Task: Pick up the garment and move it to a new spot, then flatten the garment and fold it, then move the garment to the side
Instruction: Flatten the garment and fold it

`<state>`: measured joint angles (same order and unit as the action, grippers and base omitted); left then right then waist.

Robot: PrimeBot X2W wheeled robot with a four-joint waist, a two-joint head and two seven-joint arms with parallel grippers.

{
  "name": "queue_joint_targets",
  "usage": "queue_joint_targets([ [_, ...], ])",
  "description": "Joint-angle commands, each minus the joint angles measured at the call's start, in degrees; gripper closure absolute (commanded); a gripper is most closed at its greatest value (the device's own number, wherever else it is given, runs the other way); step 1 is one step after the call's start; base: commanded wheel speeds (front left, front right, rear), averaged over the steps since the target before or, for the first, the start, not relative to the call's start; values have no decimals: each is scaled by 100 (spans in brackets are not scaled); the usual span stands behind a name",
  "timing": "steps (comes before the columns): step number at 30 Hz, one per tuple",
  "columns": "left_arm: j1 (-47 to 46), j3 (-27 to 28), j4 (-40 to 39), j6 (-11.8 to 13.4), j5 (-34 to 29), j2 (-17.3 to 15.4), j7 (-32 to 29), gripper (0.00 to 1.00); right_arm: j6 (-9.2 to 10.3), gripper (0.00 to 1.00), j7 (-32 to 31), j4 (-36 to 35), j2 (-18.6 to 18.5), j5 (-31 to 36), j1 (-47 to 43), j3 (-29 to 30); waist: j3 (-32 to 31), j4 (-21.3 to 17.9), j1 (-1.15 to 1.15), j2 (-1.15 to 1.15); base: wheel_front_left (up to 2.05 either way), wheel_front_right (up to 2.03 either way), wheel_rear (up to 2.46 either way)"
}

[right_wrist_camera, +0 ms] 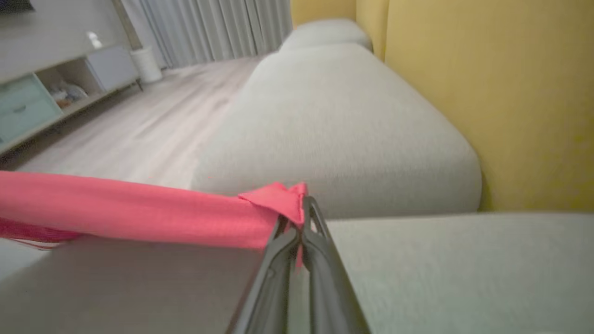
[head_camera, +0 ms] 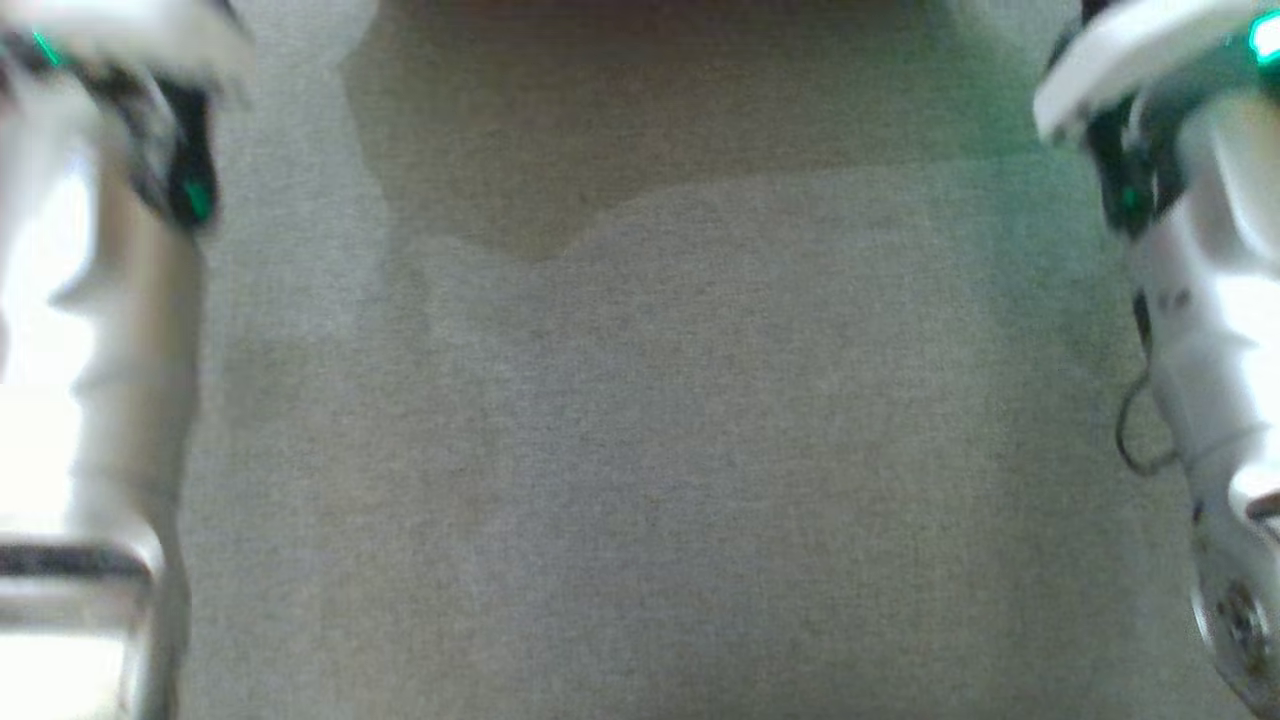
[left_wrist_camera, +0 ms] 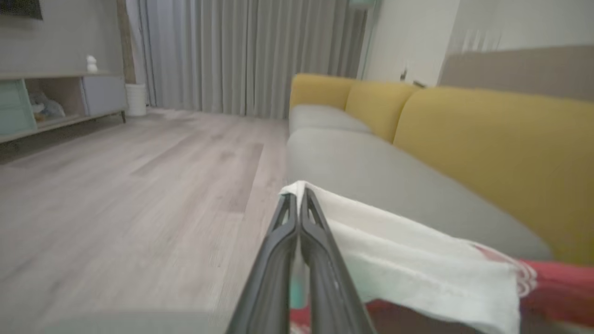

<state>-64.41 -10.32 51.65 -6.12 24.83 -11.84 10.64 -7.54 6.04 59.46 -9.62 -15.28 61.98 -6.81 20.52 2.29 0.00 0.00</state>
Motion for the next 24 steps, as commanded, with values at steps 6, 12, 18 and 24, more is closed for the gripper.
queue_joint_targets([
  [6, 1180, -550, -246, -127, -30, -440, -343, 100, 5, 100, -669, 106, -409, -453, -602, -974, -456, 140, 0, 0, 0, 0, 0],
  [12, 2266, -1501, -1381, -134, 456, -1151, -1297, 100, 5, 100, -1329, -181, -936, -1178, -1135, -1711, -956, 147, 0, 0, 0, 0, 0],
  [18, 3170, -1984, -2674, -135, 1224, -1884, -2344, 100, 5, 100, -1942, -672, -1357, -1848, -1659, -2300, -1374, 148, 0, 0, 0, 0, 0],
  [24, 4177, -2077, -4035, -97, 1834, -2595, -3220, 100, 5, 100, -2564, -1449, -1878, -2582, -2288, -2785, -1767, 79, 0, 0, 0, 0, 0],
])
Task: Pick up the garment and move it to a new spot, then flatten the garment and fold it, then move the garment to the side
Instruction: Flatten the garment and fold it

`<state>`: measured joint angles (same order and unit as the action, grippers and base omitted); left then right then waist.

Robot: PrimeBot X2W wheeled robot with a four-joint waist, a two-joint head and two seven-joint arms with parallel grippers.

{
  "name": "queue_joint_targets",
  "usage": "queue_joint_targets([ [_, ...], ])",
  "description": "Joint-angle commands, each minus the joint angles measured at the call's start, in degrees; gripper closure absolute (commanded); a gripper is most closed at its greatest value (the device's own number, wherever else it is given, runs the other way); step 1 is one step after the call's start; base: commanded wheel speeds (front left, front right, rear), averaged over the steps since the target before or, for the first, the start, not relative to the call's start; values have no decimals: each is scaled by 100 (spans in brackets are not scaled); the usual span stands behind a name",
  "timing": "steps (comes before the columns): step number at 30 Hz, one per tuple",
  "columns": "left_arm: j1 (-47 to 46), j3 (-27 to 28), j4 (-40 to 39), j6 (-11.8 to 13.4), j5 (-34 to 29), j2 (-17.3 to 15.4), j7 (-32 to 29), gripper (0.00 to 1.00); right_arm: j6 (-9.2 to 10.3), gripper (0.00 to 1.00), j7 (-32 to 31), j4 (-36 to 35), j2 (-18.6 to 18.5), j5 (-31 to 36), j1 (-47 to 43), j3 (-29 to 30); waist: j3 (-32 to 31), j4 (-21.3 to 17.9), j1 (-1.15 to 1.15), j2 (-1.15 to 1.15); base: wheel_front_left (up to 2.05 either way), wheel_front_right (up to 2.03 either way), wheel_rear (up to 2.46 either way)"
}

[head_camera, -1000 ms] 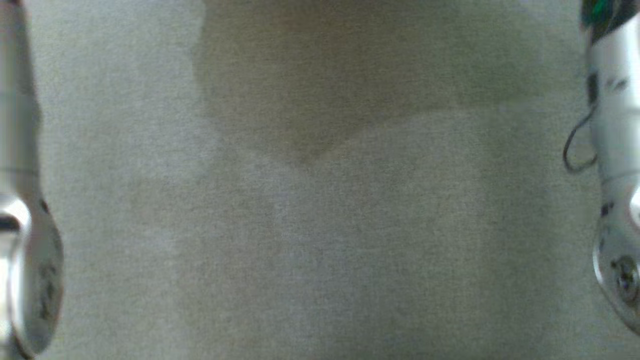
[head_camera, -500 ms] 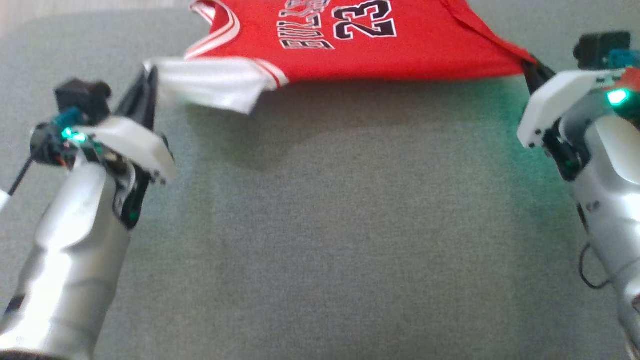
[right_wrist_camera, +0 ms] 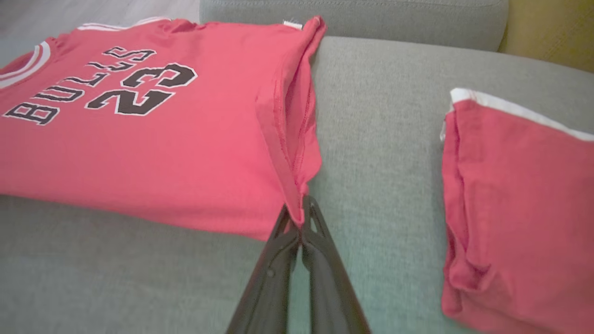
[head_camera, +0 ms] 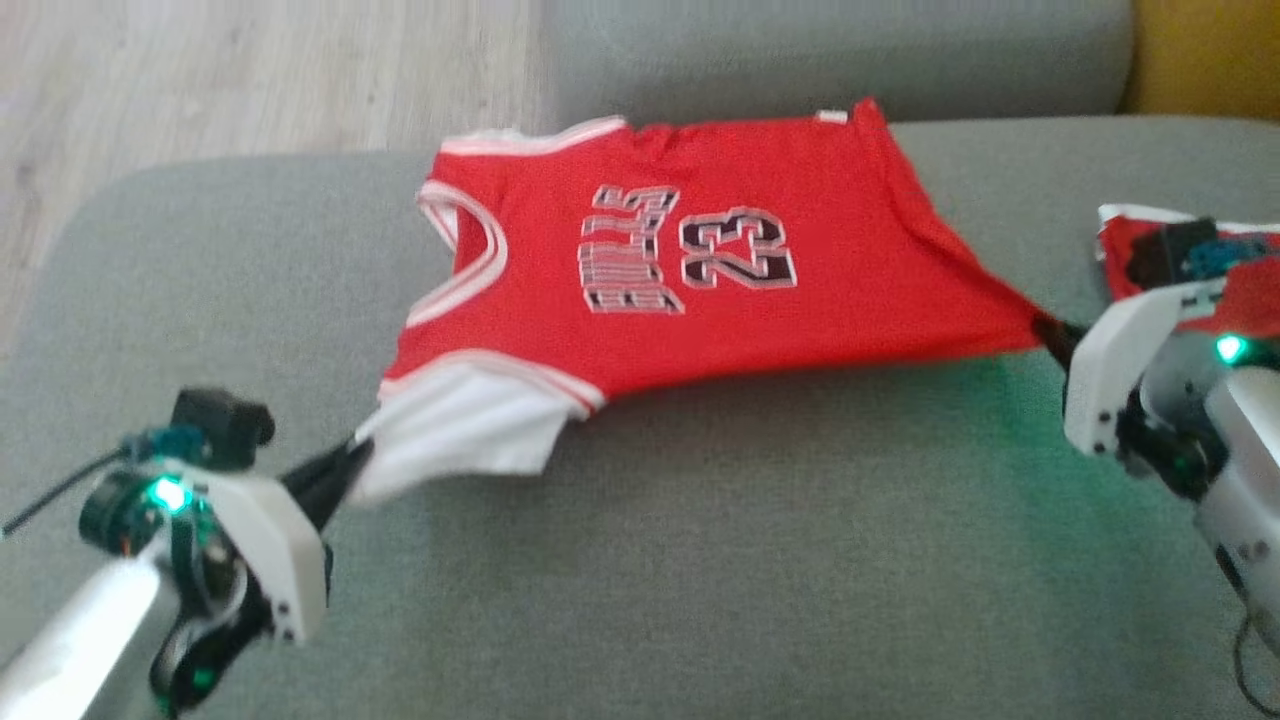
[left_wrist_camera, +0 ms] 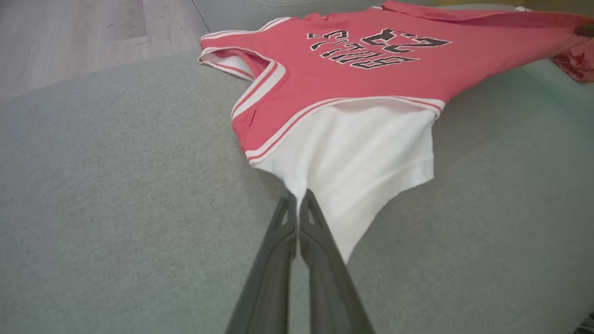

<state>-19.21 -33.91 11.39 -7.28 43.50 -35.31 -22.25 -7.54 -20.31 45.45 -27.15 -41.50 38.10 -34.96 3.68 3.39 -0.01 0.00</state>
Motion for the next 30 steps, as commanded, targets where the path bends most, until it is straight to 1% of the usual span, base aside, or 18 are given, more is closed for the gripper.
queue_joint_targets([
  [1, -185, 292, -219, 72, 38, -337, -30, 100, 5, 100, -37, -189, -209, -74, -13, -39, -143, -47, 1, 0, 0, 0, 0],
  [4, 251, 310, -820, 245, 219, -580, -305, 100, 5, 100, -409, -652, -450, -447, -373, -201, -317, -81, 1, 0, 0, 0, 0],
  [8, 710, 328, -1506, 480, 406, -839, -598, 100, 5, 100, -844, -1312, -742, -862, -834, -252, -463, -108, 1, 0, 0, 0, 0],
  [11, 836, 384, -1806, 654, 431, -896, -625, 100, 5, 100, -995, -1709, -844, -1007, -1085, -139, -446, -111, 1, 0, 0, 0, 0],
  [14, 781, 402, -1911, 754, 338, -886, -597, 100, 5, 100, -1084, -1943, -852, -959, -1188, 27, -331, -104, 1, 0, 0, 0, 0],
  [18, 474, 399, -1800, 786, 225, -739, -562, 100, 5, 100, -1157, -2067, -724, -769, -1154, 285, -112, -83, 1, 0, 0, 0, 0],
  [21, 101, 435, -1529, 774, 134, -611, -512, 100, 5, 100, -1172, -2049, -550, -583, -1018, 508, 67, -82, 1, 0, 0, 0, 0],
  [27, -824, 417, -708, 611, -36, -333, -513, 100, 5, 100, -1155, -1735, -62, -236, -552, 1001, 414, -127, 1, 0, 0, 0, 0],
  [30, -1282, 306, -228, 508, -235, -211, -525, 100, 5, 100, -1110, -1517, 173, -15, -272, 1129, 563, -174, 1, 0, 0, 0, 0],
])
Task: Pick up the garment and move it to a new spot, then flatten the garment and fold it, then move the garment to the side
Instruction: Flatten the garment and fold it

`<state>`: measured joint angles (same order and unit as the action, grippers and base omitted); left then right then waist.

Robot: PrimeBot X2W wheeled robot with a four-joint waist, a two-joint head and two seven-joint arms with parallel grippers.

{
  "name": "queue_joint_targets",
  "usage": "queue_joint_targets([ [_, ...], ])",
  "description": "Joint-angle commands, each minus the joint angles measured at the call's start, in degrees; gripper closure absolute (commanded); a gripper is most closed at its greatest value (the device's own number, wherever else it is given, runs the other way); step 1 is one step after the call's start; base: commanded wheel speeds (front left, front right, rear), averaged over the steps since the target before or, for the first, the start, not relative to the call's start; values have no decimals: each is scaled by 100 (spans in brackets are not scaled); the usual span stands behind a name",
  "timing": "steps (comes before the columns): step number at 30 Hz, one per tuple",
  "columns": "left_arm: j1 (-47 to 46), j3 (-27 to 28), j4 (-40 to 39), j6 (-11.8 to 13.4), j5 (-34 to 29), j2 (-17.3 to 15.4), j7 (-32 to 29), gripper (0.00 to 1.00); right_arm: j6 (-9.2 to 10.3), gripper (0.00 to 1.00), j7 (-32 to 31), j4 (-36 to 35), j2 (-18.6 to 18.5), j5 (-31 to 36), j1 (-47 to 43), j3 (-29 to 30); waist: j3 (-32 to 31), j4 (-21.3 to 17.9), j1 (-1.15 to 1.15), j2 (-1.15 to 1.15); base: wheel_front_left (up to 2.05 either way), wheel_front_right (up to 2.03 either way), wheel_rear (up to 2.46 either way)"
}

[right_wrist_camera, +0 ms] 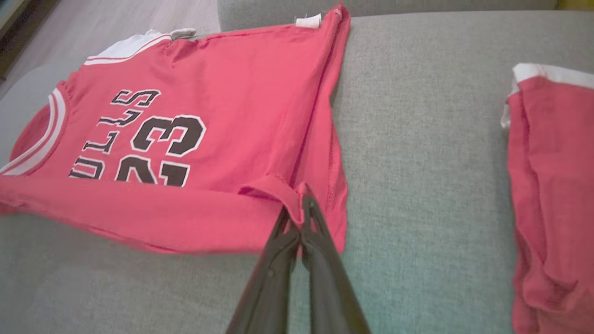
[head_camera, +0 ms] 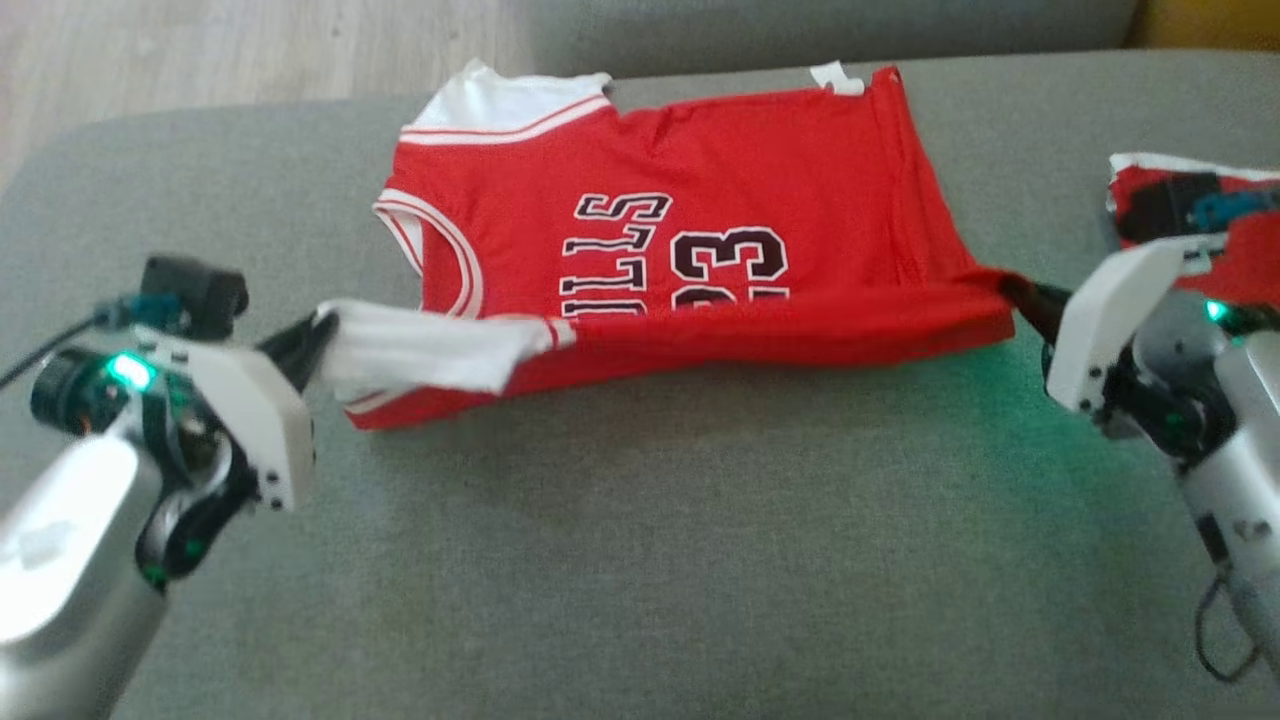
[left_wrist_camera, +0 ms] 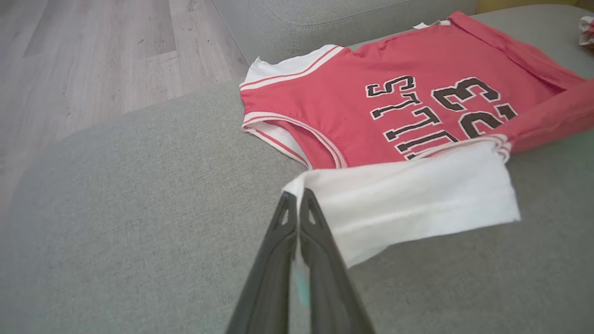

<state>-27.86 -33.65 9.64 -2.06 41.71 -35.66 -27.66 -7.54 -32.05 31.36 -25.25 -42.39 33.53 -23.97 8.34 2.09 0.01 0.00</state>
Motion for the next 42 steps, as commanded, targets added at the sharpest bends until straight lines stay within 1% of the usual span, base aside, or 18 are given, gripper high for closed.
queue_joint_targets([
  [1, -545, 252, 104, -43, -72, -100, 12, 100, 5, 100, 77, -31, 59, 147, 267, 54, 142, -59, -1, 0, 0, 0, 0],
  [2, -792, 185, 407, -109, -118, 23, -3, 100, 5, 100, 109, 120, 194, 299, 421, 74, 233, -94, -1, 0, 0, 0, 0],
  [3, -911, 132, 551, -150, -167, 62, -16, 100, 5, 100, 124, 187, 256, 370, 494, 68, 284, -114, -1, 0, 0, 0, 0],
  [4, -911, 132, 551, -150, -167, 62, -16, 100, 5, 100, 124, 187, 256, 370, 494, 68, 284, -114, -1, 0, 0, 0, 0],
  [10, -1500, -144, 1308, -327, -469, 295, 141, 100, 5, 100, 282, 516, 528, 655, 869, 12, 544, -205, -1, 0, 0, 0, 0],
  [15, -1972, -256, 1823, -384, -716, 505, 551, 100, 5, 100, 541, 719, 618, 808, 1131, -32, 718, -233, -1, 0, 0, 0, 0],
  [21, -2468, -298, 2416, -350, -971, 830, 1187, 100, 5, 100, 905, 1032, 711, 915, 1423, -55, 853, -257, -1, 0, 0, 0, 0],
  [22, -2521, -324, 2526, -353, -1002, 882, 1252, 58, 5, 100, 994, 1116, 716, 965, 1474, -36, 867, -259, -1, 0, 0, 0, 0],
  [23, -2571, -356, 2637, -346, -1051, 925, 1316, 0, 5, 2, 1129, 1189, 719, 1052, 1531, -25, 879, -259, -1, 0, 0, 0, 0],
  [24, -2621, -375, 2742, -308, -1107, 965, 1411, 0, 5, 0, 1265, 1274, 751, 1091, 1580, 23, 887, -258, -1, 0, 0, 0, 0],
  [26, -2711, -380, 2925, -190, -1218, 1035, 1688, 0, 5, 0, 1598, 1408, 862, 1102, 1677, 167, 888, -251, -1, 0, 0, 0, 0],
  [27, -2755, -347, 2995, -93, -1262, 1078, 1896, 0, 5, 0, 1789, 1438, 912, 1099, 1713, 218, 876, -240, -1, 0, 0, 0, 0],
  [32, -2808, 47, 3151, 415, -1216, 1387, 3272, 0, 5, 0, 3010, 1535, 1021, 1137, 1723, 511, 670, -141, -1, 0, 0, 0, 0],
  [35, -2612, 243, 3093, 617, -1141, 1562, 3983, 0, 5, 0, 3767, 1513, 1164, 1141, 1554, 672, 459, -86, -1, 0, 0, 0, 0],
  [38, -2219, 444, 2821, 785, -1084, 1707, 4222, 0, 5, 0, 4390, 1433, 1326, 1225, 1252, 795, 246, -55, -1, 0, 0, 0, 0],
  [40, -1840, 652, 2490, 945, -1090, 1780, 4257, 0, 5, 0, 4592, 1328, 1455, 1383, 976, 895, 113, -51, -1, 0, 0, 0, 0],
  [42, -1347, 935, 1988, 1092, -1159, 1886, 4261, 0, 5, 0, 4676, 1163, 1600, 1587, 648, 1089, 4, -48, -1, 0, 0, 0, 0],
])
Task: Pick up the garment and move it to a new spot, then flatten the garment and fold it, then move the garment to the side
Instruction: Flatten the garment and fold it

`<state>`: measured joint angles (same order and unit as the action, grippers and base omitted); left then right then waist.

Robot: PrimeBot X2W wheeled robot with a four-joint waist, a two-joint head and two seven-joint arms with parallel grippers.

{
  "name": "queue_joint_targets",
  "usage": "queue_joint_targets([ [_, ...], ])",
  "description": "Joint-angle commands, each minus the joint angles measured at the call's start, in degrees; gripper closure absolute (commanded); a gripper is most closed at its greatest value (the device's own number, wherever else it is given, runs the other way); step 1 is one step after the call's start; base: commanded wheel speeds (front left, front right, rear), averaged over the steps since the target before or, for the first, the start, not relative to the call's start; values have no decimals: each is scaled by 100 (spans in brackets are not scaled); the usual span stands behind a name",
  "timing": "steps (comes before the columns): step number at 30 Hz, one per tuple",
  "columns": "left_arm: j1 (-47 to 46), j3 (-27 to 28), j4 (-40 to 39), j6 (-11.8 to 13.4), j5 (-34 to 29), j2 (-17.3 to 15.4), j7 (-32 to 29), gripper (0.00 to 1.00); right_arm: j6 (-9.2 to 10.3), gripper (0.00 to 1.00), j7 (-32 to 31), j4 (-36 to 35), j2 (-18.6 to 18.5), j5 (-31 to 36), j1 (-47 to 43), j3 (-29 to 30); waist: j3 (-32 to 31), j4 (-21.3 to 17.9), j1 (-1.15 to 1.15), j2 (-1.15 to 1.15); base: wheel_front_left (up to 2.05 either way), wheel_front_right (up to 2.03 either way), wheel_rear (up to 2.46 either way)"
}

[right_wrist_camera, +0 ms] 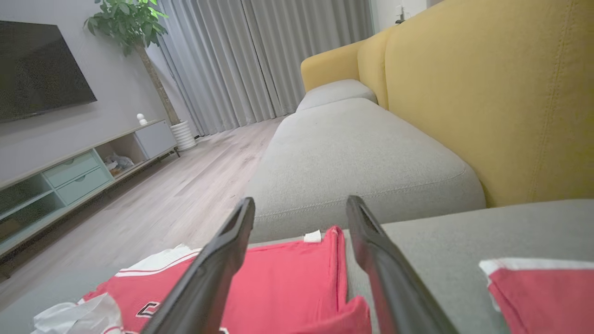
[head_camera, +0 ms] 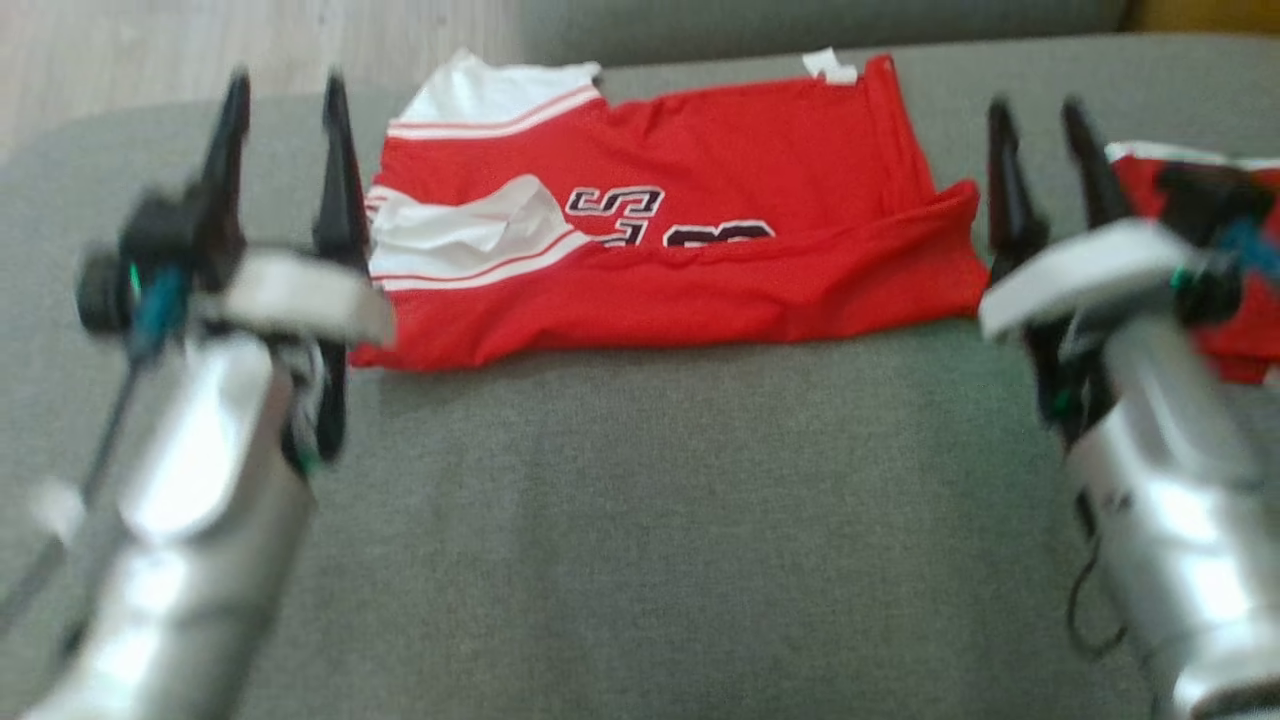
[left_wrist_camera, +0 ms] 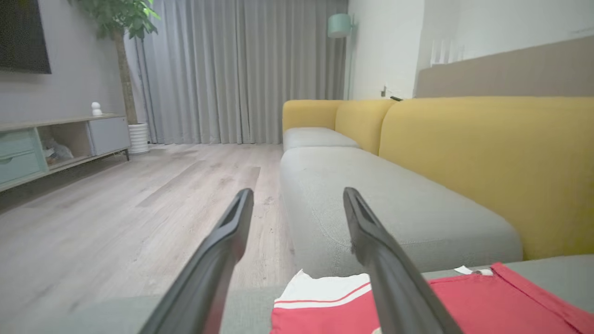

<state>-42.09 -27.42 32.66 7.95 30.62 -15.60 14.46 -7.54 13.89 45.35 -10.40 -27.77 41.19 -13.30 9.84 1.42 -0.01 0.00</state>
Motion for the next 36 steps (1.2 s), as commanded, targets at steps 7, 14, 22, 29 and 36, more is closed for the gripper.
queue_joint_targets([
  [7, 1741, 990, -1414, 388, -505, 328, 52, 0, 5, 0, 108, -1484, 640, 958, -1554, 982, -405, 13, 1, 0, 0, 0, 0],
  [14, 2728, 1461, -1628, 180, -916, 779, 53, 0, 5, 0, 109, -2507, 749, 969, -2890, 1056, -483, -9, 1, 0, 0, 0, 0],
  [22, 2338, 1671, -672, -55, -1158, 796, 10, 0, 5, 0, 110, -2816, 751, 926, -2884, 902, -195, -229, 1, 0, 0, 0, 0],
  [29, 1566, 1768, 637, -145, -999, 671, -369, 0, 5, 0, 110, -3066, 751, 751, -2765, 684, 196, -479, 1, 0, 0, 0, 0],
  [36, 993, 1959, 1645, 35, -884, 490, -567, 0, 5, 0, 110, -3250, 752, 655, -2707, 517, 486, -660, 1, 0, 0, 0, 0],
])
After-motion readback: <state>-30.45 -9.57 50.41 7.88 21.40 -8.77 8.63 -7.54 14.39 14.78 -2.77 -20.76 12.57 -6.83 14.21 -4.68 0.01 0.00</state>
